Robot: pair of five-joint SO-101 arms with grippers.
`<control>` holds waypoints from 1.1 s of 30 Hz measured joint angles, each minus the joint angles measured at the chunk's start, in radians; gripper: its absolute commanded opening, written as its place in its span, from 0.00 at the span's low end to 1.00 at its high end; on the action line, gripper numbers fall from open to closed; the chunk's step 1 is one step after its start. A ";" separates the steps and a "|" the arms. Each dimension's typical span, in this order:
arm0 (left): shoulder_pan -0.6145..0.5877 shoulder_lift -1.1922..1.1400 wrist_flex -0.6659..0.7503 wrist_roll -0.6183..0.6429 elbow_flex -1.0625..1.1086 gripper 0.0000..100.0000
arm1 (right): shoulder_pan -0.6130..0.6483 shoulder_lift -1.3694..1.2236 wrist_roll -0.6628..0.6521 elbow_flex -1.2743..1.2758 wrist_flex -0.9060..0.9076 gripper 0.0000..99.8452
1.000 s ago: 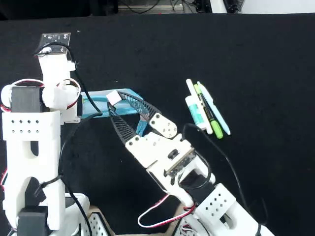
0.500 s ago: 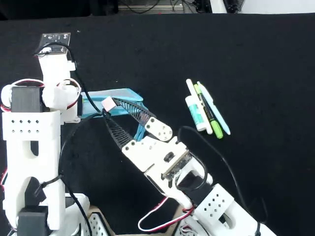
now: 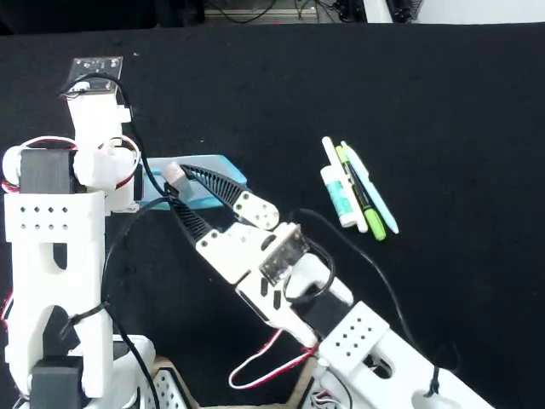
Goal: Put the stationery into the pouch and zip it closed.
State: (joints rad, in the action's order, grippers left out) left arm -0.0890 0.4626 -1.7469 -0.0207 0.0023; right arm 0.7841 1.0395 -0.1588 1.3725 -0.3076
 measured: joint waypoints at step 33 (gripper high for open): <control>0.003 -0.002 -0.003 -0.028 0.000 0.03 | 0.002 0.408 0.000 0.066 0.442 0.01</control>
State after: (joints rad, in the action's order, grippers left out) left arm -0.0859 0.4611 -1.7499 -0.0483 0.0023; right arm 0.7856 1.4477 -0.1588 1.4385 0.1343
